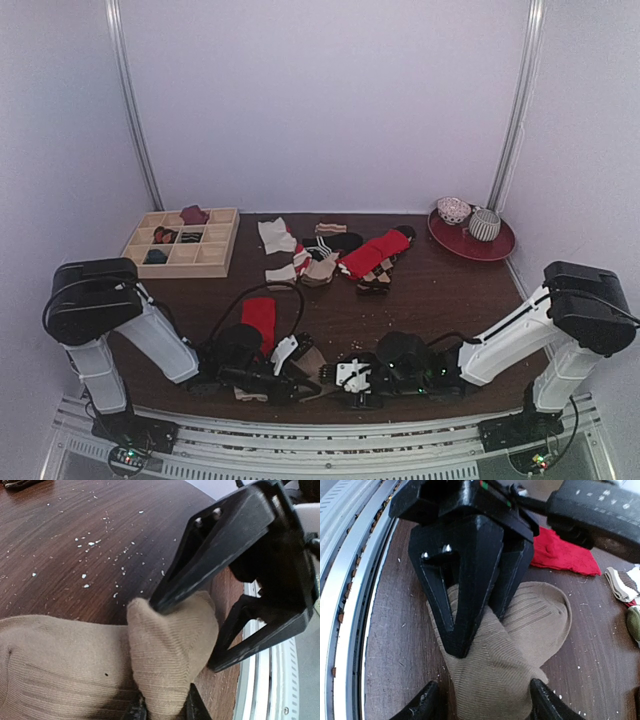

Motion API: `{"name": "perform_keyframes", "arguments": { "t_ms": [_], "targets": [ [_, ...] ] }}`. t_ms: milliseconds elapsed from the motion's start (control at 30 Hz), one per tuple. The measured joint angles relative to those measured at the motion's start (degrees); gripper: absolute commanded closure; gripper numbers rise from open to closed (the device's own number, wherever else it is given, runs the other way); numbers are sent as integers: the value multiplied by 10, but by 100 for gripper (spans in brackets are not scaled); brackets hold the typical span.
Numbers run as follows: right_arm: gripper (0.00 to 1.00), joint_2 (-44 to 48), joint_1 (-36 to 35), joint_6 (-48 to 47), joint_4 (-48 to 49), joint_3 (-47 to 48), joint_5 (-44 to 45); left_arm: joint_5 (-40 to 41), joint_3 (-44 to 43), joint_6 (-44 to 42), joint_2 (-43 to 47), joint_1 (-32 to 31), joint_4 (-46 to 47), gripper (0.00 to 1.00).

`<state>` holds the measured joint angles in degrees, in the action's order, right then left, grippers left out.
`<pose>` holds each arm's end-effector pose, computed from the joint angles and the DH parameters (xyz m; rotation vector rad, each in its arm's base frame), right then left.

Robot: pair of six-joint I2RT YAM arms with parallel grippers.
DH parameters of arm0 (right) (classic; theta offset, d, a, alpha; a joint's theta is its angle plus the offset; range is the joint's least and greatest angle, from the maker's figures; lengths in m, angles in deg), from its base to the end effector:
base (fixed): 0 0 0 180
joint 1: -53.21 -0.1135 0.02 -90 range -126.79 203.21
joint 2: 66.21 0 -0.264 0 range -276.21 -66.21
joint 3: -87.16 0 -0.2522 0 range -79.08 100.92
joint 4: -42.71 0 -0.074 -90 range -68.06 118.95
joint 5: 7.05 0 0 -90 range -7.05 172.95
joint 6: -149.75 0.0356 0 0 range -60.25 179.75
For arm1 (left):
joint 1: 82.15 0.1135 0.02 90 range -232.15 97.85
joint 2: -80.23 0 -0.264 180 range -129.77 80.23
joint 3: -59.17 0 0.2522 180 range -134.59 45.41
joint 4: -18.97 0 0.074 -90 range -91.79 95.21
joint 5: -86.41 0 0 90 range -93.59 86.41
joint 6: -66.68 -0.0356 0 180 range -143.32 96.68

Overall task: Roll the socks
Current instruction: Roll the sock at the center of the board.

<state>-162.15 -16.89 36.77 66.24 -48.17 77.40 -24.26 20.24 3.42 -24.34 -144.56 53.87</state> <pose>0.0995 0.2851 0.1284 -1.5723 1.4049 0.6024 0.1198 -0.2563 0.0844 0.9494 2.1569 -1.2402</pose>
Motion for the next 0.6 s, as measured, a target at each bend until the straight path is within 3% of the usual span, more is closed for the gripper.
{"name": "perform_keyframes", "arguments": {
  "t_ms": [133, 267, 533, 600],
  "targets": [
    [41, -33, 0, 0, -11, 19, -4, -1, 2, 0, -1, 0, 3, 100],
    [49, -49, 4, 5, -12, 34, -17, -2, 3, -1, -3, 0, 10, 100],
    [88, -62, 27, 29, -77, 79, -64, 0, 2, -18, 1, 2, 1, 100],
    [91, -62, 34, 43, -100, 92, -82, 9, 2, -25, 12, 2, -16, 90]
  ]
}}
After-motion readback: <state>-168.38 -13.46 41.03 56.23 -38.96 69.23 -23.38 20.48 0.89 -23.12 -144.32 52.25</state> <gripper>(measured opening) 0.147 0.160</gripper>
